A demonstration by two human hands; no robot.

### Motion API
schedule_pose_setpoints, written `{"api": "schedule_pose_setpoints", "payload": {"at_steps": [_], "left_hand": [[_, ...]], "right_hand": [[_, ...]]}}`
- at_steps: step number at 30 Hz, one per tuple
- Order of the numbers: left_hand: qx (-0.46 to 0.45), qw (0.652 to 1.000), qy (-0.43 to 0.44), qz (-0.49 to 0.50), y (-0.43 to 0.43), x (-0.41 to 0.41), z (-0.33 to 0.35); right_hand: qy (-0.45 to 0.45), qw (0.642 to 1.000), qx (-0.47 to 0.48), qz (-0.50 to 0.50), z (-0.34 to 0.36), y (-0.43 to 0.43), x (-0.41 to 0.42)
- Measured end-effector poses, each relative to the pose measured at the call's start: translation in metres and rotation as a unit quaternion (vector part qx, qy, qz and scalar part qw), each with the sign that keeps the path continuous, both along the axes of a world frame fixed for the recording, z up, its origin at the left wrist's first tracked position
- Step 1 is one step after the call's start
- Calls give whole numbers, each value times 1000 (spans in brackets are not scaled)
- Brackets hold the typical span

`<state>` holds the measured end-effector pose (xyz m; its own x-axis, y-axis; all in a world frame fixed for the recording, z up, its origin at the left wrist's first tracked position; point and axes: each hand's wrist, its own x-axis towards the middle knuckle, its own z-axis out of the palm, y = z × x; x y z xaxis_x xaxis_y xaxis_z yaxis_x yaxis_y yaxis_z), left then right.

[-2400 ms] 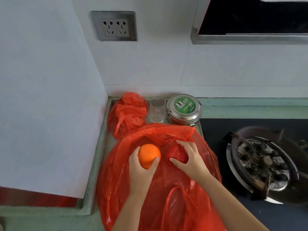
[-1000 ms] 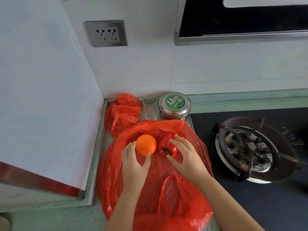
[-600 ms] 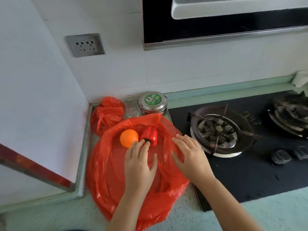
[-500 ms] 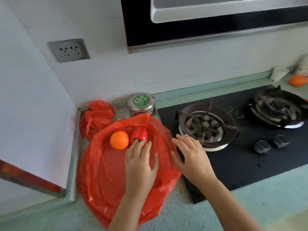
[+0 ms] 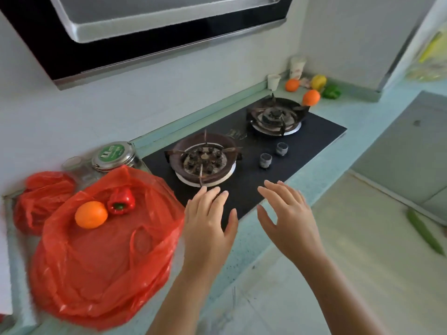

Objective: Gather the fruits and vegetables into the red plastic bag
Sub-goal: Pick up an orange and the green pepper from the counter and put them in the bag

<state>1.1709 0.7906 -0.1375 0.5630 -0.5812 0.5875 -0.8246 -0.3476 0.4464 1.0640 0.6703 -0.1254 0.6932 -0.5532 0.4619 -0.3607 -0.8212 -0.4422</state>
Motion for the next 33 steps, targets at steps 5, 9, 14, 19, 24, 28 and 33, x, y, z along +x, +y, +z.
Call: {"api": "schedule_pose_setpoints", "payload": {"at_steps": [5, 9, 14, 19, 24, 28, 33], "left_hand": [[3, 997, 33, -64, -16, -56, 4], [9, 993, 37, -114, -33, -96, 7], [2, 985, 11, -171, -55, -145, 17], [-2, 975, 6, -223, -78, -196, 24], [-6, 962, 4, -271, -96, -241, 24], [-9, 952, -3, -307, -113, -265, 24], [-10, 941, -19, -338, -143, -290, 22]], "right_hand": [[-25, 997, -19, -70, 9, -2, -67], [-24, 992, -34, -122, 16, -5, -117], [-23, 981, -49, -186, 24, -12, -178], [-18, 969, -46, -241, 29, -16, -238], [-24, 957, -55, -285, 29, -21, -288], [-36, 942, -63, -329, 29, -26, -317], [-37, 923, -77, -376, 27, -42, -347]]}}
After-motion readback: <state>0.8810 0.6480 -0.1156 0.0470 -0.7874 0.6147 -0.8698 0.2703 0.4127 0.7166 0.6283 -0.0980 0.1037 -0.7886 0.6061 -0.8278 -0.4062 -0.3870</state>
